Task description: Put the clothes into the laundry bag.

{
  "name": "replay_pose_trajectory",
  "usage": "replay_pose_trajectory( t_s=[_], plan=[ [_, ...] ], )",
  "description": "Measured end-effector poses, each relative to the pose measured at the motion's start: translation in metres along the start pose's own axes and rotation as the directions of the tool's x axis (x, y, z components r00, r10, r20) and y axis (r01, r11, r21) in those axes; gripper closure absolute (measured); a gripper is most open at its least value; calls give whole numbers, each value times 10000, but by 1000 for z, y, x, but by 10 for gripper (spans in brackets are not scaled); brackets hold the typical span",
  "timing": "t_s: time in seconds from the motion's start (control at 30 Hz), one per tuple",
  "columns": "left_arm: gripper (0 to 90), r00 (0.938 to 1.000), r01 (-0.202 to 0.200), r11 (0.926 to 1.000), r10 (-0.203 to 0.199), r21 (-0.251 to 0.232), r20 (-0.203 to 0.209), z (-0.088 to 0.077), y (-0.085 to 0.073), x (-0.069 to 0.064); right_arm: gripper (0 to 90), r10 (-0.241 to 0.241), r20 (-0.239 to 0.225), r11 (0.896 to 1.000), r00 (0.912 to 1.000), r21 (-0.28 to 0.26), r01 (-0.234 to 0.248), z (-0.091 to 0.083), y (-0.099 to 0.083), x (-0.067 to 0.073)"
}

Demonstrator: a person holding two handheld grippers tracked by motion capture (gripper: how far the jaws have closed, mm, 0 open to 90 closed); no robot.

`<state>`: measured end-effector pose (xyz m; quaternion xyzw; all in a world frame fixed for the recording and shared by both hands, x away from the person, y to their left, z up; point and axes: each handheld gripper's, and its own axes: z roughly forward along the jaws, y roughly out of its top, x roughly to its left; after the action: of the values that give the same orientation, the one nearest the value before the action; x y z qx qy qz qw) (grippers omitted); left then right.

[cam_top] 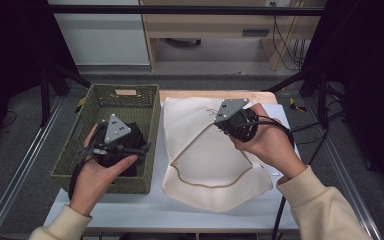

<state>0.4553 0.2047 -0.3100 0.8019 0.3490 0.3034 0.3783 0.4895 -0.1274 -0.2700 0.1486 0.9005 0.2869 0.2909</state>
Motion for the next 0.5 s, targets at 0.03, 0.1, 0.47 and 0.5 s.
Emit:
replay_pose_trajectory(
  t_s=[0.03,0.1,0.47,0.5],
  plan=[
    [64,10000,51,9999,-51,152,-40,1,-1,6,900,4,-2,10000,10000,3,-4,0,0,0],
    [69,9993,382,9987,-382,352,5,3,-4,15,900,-40,-55,10000,10000,17,40,0,0,-1],
    [58,9964,831,9877,-802,1327,-269,22,-23,53,900,-116,-124,9999,9999,69,117,0,1,0],
    [56,9961,863,9865,-832,1390,-277,23,-24,56,900,-112,-132,9999,9999,58,113,0,1,0]
  ],
)
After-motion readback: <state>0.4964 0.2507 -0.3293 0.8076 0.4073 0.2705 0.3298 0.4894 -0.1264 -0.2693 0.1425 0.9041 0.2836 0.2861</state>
